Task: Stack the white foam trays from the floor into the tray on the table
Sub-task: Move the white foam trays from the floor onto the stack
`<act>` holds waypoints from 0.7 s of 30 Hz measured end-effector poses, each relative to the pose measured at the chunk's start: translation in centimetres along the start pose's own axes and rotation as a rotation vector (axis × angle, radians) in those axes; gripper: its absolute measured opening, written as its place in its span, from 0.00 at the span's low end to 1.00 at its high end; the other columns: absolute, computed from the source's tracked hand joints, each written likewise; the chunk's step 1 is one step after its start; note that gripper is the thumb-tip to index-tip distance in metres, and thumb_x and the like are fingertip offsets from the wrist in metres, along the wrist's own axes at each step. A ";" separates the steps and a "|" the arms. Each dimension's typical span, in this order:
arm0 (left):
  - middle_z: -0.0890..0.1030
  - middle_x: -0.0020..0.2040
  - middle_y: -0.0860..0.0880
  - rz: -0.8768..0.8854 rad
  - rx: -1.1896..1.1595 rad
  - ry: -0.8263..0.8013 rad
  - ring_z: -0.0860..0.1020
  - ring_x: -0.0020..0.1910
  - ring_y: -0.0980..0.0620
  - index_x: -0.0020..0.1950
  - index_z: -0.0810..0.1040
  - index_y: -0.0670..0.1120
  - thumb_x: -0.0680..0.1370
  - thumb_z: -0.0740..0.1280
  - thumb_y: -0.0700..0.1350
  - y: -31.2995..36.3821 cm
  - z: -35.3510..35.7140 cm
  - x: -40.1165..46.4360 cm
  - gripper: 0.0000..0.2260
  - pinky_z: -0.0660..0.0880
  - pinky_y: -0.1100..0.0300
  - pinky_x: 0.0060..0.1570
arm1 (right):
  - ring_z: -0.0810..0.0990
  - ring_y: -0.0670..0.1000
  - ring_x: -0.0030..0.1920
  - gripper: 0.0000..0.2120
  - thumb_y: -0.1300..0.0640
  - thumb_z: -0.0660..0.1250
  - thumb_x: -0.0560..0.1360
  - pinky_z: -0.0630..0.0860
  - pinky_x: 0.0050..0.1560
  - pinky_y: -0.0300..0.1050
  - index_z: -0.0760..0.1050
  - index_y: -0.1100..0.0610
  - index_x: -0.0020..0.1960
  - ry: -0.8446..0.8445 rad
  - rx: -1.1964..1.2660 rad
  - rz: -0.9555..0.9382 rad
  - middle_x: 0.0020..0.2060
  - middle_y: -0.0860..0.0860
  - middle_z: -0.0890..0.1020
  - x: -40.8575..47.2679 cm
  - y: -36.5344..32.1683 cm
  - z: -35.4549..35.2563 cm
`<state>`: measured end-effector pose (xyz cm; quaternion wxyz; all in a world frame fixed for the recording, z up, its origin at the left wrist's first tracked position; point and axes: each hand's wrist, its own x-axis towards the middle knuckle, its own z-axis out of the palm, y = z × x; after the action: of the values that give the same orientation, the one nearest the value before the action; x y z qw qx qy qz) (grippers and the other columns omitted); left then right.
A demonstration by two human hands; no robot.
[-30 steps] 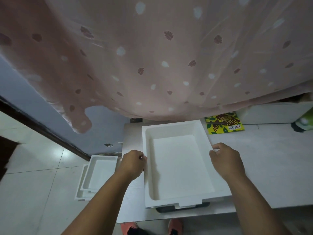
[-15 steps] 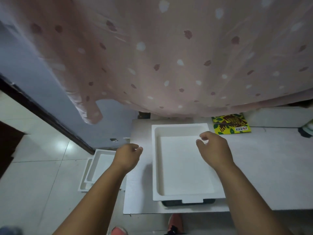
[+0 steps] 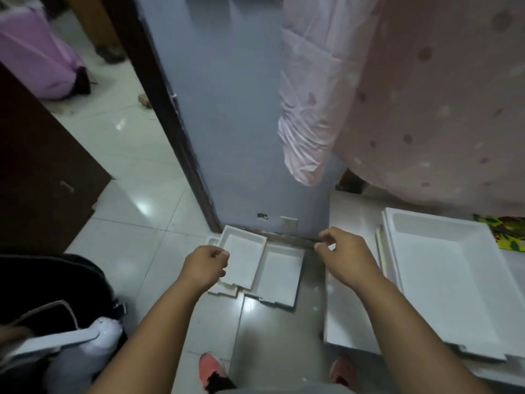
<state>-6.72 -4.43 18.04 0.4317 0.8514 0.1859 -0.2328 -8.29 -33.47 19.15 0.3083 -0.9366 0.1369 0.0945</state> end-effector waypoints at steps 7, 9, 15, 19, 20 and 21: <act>0.86 0.45 0.43 -0.056 -0.030 -0.035 0.85 0.40 0.46 0.43 0.83 0.46 0.79 0.64 0.45 -6.3 -8.5 4.6 0.09 0.80 0.53 0.45 | 0.80 0.47 0.51 0.16 0.46 0.67 0.77 0.77 0.52 0.43 0.79 0.49 0.63 -0.184 0.021 0.037 0.48 0.43 0.82 -0.9 -8.4 8.0; 0.86 0.46 0.44 -0.057 -0.030 -0.065 0.84 0.39 0.48 0.44 0.83 0.47 0.79 0.64 0.44 -7.2 -9.1 5.6 0.09 0.77 0.57 0.41 | 0.81 0.47 0.49 0.16 0.45 0.67 0.76 0.76 0.52 0.43 0.79 0.49 0.62 -0.199 0.009 0.053 0.47 0.42 0.82 -0.9 -9.0 9.1; 0.85 0.47 0.47 -0.115 -0.037 -0.123 0.85 0.43 0.49 0.50 0.82 0.46 0.81 0.64 0.45 -8.6 -8.7 6.9 0.08 0.78 0.57 0.45 | 0.80 0.47 0.48 0.14 0.48 0.67 0.78 0.74 0.50 0.42 0.79 0.50 0.61 -0.235 0.064 0.149 0.49 0.46 0.81 0.0 -8.1 11.5; 0.85 0.48 0.47 -0.175 -0.006 -0.152 0.84 0.43 0.50 0.50 0.82 0.46 0.81 0.63 0.45 -9.2 -8.2 7.5 0.08 0.78 0.57 0.46 | 0.82 0.48 0.49 0.09 0.49 0.66 0.77 0.80 0.56 0.51 0.81 0.48 0.54 -0.295 0.175 0.219 0.50 0.46 0.84 1.7 -6.5 14.1; 0.85 0.48 0.48 -0.193 0.013 -0.154 0.84 0.43 0.50 0.51 0.82 0.45 0.81 0.63 0.46 -9.3 -8.1 7.8 0.09 0.78 0.57 0.46 | 0.83 0.48 0.47 0.07 0.51 0.66 0.77 0.80 0.54 0.51 0.82 0.49 0.50 -0.304 0.220 0.247 0.49 0.46 0.84 2.3 -6.0 14.9; 0.85 0.48 0.48 -0.205 0.027 -0.153 0.85 0.43 0.51 0.51 0.82 0.45 0.81 0.63 0.46 -9.6 -7.9 8.3 0.09 0.78 0.57 0.46 | 0.84 0.49 0.45 0.06 0.53 0.66 0.77 0.81 0.50 0.49 0.82 0.50 0.47 -0.319 0.272 0.287 0.47 0.47 0.85 2.7 -5.5 15.7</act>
<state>-2.98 8.33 11.28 0.4070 0.8133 0.2354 -0.3428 -5.45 -20.23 9.05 0.4325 -0.8308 0.2295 0.2648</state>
